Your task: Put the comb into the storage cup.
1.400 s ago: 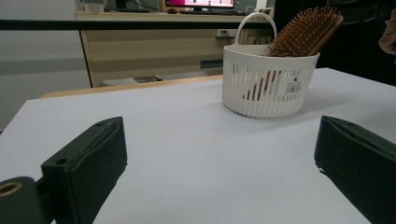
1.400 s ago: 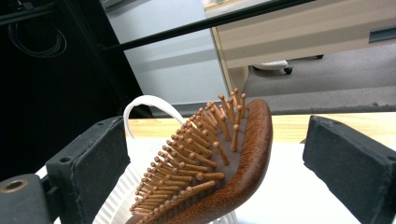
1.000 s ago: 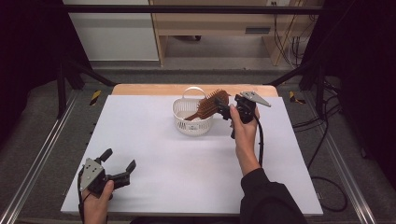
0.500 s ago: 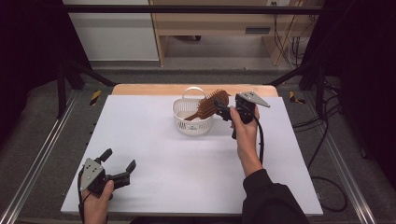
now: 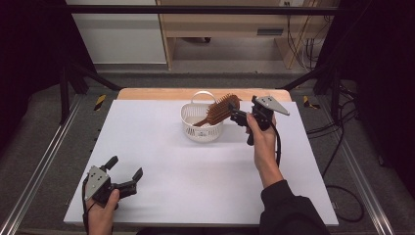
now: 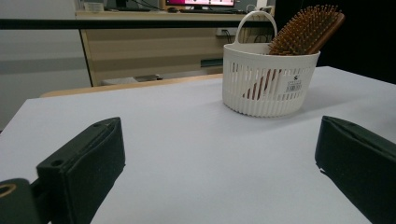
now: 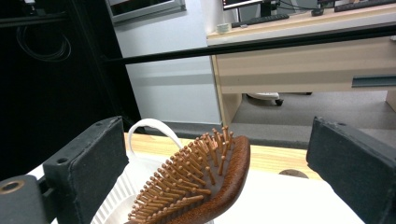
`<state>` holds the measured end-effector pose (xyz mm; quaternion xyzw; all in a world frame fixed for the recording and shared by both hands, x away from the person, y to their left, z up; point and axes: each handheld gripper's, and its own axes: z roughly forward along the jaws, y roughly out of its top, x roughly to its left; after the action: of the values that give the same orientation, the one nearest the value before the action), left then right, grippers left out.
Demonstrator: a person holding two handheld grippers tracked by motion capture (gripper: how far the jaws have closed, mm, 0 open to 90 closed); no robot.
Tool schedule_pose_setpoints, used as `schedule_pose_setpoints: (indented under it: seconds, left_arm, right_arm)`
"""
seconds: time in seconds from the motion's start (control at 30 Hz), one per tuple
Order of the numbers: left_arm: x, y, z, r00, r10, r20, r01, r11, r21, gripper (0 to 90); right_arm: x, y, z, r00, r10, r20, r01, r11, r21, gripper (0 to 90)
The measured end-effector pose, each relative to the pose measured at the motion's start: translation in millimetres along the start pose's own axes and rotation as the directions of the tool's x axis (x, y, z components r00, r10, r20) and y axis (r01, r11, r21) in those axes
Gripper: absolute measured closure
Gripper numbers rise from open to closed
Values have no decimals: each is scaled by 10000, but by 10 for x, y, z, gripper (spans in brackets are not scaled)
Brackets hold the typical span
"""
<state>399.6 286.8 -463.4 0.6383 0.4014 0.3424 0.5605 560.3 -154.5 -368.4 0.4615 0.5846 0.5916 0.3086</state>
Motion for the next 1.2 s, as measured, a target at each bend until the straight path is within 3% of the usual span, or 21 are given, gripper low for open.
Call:
schedule_pose_setpoints:
  seconds: [0.33, 0.9, 1.2]
  left_arm:
    - [-12, -1, 9, 10000, 52, 18, -52, 10000, 45, 15]
    - [-3, -8, 7, 10000, 16, 11, -16, 10000, 49, 17]
    - [-2, -10, 6, 10000, 33, -4, -32, 10000, 61, 14]
  right_arm:
    - [-61, 29, -147, 9990, -170, -416, 165, 9998, -110, 43]
    - [-158, 38, -430, 9951, -920, -370, 914, 9956, -188, 24]
    - [-214, 9, -574, 9944, -1003, -333, 1002, 9950, -35, 25]
